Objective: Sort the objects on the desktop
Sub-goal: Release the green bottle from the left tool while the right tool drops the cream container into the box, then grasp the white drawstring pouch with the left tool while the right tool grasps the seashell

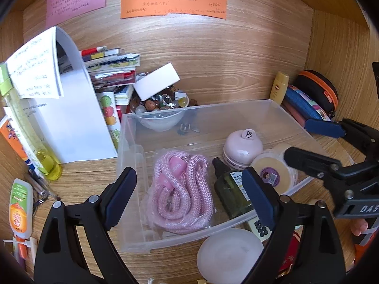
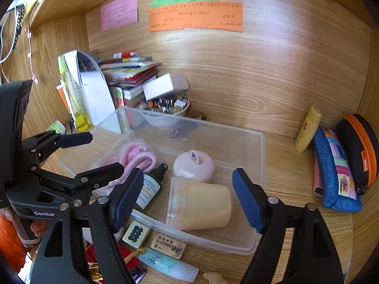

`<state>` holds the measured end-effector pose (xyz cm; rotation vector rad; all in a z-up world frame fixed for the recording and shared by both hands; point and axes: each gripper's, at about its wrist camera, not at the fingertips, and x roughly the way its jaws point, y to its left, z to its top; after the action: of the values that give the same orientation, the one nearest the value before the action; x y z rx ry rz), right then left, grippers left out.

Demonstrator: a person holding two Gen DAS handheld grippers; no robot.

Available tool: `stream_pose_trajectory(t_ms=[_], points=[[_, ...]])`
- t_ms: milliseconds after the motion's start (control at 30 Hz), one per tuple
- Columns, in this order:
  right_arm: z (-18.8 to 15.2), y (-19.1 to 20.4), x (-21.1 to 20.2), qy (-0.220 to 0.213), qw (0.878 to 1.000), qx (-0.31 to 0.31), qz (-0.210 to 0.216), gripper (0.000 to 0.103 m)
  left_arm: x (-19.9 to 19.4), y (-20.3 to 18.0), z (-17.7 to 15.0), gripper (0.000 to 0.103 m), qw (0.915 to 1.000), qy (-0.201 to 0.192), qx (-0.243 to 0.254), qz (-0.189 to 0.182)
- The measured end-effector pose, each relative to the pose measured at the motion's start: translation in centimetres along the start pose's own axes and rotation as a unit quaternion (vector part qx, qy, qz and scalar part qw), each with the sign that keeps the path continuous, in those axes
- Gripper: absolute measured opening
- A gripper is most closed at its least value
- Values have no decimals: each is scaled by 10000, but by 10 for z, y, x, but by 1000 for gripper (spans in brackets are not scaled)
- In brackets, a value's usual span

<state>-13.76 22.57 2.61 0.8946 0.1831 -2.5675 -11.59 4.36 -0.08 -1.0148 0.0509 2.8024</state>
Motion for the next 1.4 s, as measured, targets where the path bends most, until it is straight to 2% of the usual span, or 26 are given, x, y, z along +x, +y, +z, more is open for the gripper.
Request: stream_pose_trajectory(t_ms=[300,400,633,1000,1167,1400], points=[[3,-15,-27,-181,9996,226,-78,83,-32,8,-4,95,9997,-179,-1,166],[-3,-22,-37,-192,9992,319,-138,83,-44,11,-6,98,9995,-251,-46,163],[-24,-30,-52,-125,9987,440,-236,86,-68,15,-19,99,9990,-336,-64,276],[-58,-38,-57,90,9977,508,-429,87,-82,24,-56,99,9995,31,-247,214],[-75,-45,-52,312,9965,591,-501,87,-91,22,-76,99,9994,116,-89,318],[-94,-57,-44,518,9942,784,-517,87,-84,16,-98,99,9989,441,-108,119]])
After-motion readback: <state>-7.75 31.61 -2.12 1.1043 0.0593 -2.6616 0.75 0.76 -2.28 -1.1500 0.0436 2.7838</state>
